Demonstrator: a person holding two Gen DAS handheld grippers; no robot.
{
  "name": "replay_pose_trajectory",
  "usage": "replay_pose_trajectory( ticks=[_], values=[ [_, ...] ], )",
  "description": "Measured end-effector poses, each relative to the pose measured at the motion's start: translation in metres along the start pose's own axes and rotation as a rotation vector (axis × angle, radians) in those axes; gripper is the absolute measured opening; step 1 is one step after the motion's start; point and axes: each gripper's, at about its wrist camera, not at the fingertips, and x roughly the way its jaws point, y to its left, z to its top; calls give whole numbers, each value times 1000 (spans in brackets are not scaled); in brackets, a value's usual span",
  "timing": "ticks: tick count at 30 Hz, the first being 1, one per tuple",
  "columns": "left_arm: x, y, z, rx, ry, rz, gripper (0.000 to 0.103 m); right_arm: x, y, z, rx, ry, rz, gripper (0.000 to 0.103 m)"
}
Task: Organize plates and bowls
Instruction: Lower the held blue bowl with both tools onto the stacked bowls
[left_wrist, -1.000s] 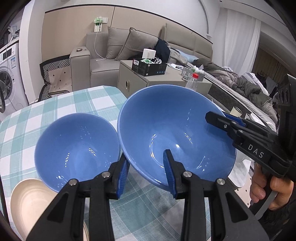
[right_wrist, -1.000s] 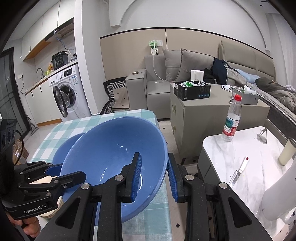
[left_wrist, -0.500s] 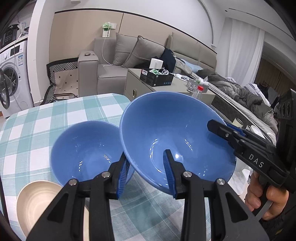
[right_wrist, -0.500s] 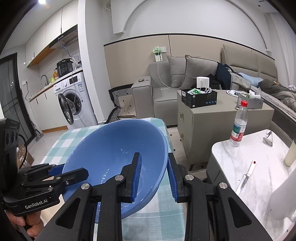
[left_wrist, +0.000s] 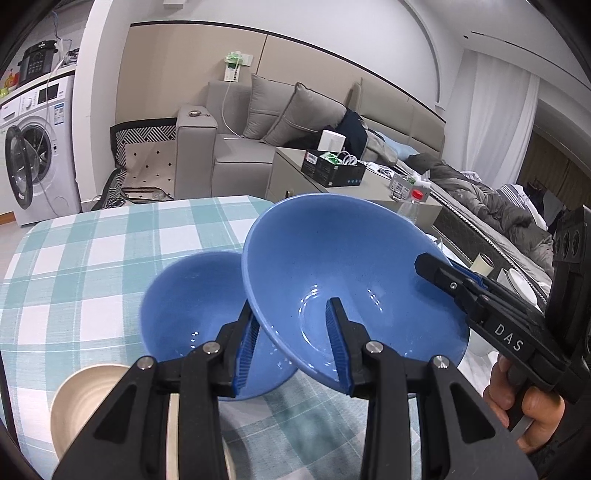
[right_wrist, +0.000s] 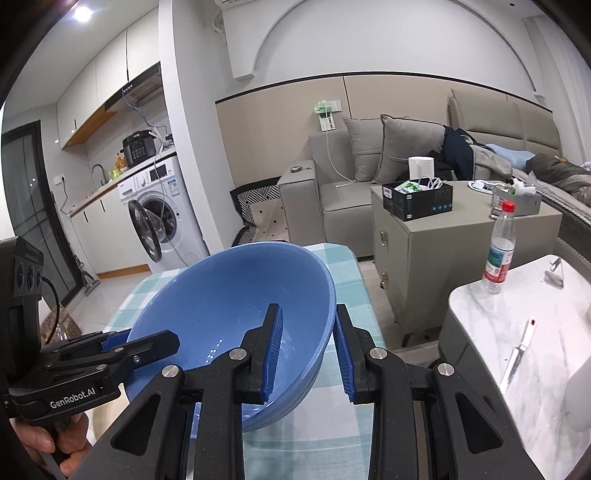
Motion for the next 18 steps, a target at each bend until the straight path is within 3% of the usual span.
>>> replay_pose_trajectory(
  ticks=[18],
  values=[
    [-8, 37, 3, -39, -23, 62, 36, 27, 37, -10, 13, -43, 58, 28]
  ],
)
